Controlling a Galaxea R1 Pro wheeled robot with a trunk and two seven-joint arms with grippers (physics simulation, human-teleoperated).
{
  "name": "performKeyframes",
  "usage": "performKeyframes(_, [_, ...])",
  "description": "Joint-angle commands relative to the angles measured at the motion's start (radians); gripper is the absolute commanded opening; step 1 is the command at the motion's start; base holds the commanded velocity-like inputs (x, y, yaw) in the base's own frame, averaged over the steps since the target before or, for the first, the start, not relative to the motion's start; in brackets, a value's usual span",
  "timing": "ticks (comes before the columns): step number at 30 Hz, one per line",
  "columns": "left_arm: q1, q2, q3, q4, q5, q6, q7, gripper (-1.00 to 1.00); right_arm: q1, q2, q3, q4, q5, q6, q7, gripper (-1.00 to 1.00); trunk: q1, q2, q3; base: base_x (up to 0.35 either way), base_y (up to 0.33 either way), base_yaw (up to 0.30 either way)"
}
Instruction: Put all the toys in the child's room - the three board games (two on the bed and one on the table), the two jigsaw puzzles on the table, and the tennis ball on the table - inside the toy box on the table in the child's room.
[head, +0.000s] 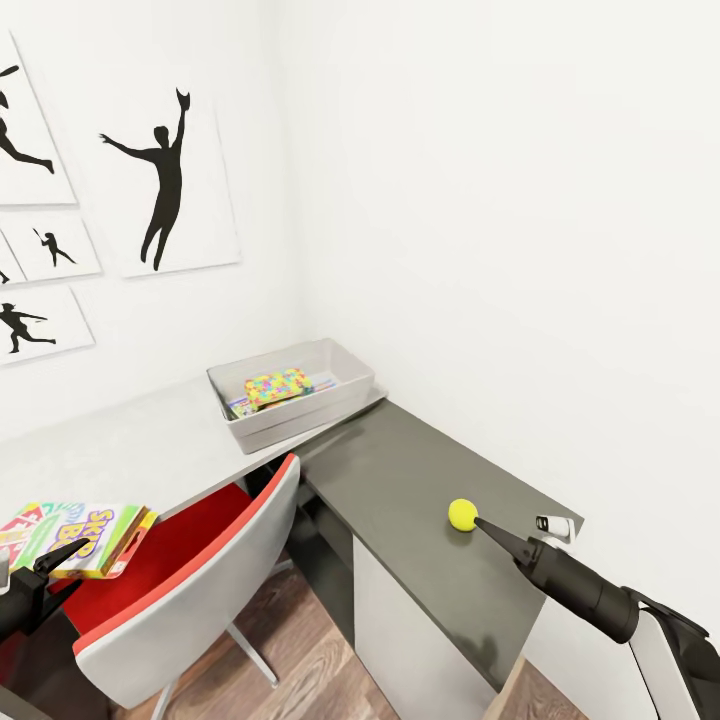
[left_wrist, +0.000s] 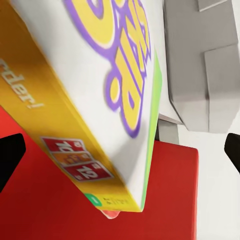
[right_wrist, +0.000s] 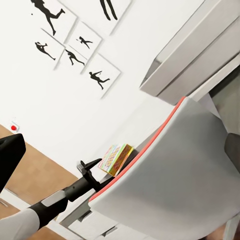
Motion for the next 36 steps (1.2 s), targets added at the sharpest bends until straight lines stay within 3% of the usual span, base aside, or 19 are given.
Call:
performKeyframes(1, [-0.001,0.000,0.002,0.000,-0.001,0.005,-0.003,1.00,-0.001,0.000,0.000,0.000,-0.004,0.006,0.001,1.00,0.000,-0.001,-0.001,0.000,0.000,0.000])
performKeyframes(36, [-0.001,0.000,0.002,0.000,-0.001,0.004,-0.002,1.00,-0.001,0.000,0.000,0.001,0.003,-0.004,0.002,1.00,0.000,-0.001,-0.001,0.017,0.006,0.000])
